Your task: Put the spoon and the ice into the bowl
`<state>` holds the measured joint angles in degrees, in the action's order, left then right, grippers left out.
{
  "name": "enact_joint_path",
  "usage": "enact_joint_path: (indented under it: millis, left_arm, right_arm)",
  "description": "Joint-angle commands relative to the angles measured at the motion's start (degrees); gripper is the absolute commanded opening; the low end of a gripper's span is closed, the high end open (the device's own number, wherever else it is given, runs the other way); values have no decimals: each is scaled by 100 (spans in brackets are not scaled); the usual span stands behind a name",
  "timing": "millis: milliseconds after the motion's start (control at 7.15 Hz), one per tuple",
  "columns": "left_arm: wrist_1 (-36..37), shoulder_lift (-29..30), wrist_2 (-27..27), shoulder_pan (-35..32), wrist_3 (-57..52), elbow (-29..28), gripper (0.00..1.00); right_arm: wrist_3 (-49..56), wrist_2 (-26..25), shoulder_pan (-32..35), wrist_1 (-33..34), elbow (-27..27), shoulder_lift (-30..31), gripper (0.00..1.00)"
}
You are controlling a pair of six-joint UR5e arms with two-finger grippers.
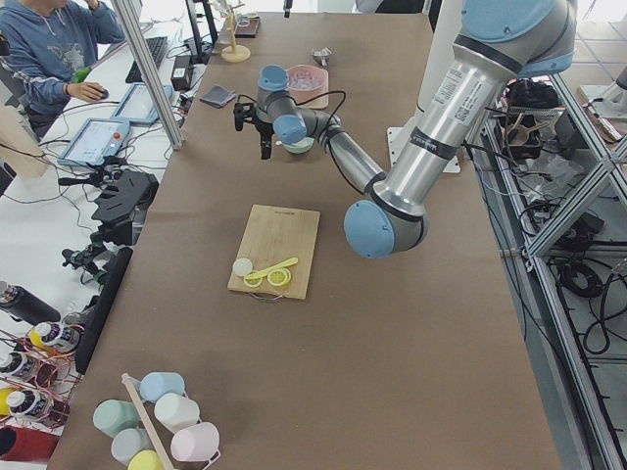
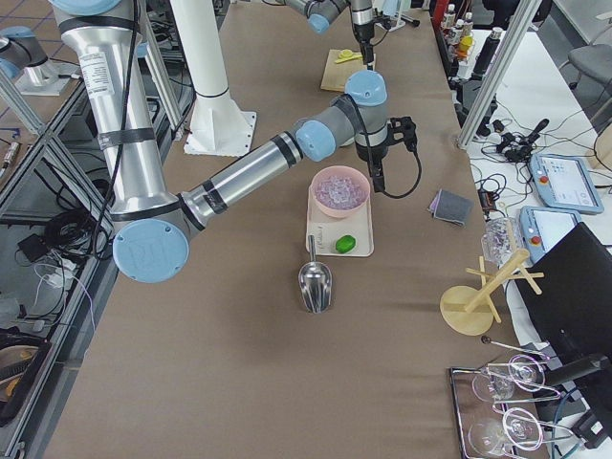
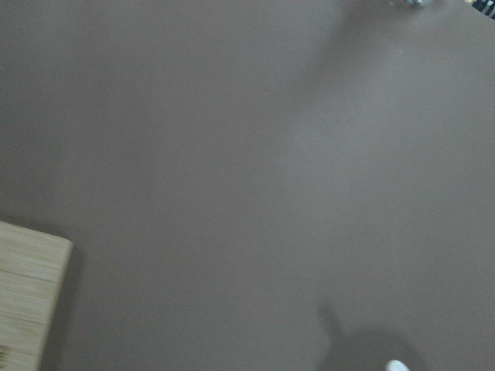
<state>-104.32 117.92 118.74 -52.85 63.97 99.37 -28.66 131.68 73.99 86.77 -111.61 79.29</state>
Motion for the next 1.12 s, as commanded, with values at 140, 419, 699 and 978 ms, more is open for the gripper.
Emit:
enact_joint_path:
  millis: [140,419,699,978]
  left_arm:
    - [588,-1602,523,-1556,-3356,514,99]
    - [675,-2270,1523,-2690,-5089,417,99]
    - [702,-2563,1801,-2968,-5421,434,99]
    - [702,-2572,1766,-2985,-5421,390,99]
  right_arm:
    - [1963,-64,746,-11,1295,42,100]
    - [2425,-72,915,-89,1361,479,100]
    - [2427,-73,915,-90,1396,665,100]
    - [2444,-125,941,-753,1361,1077,100]
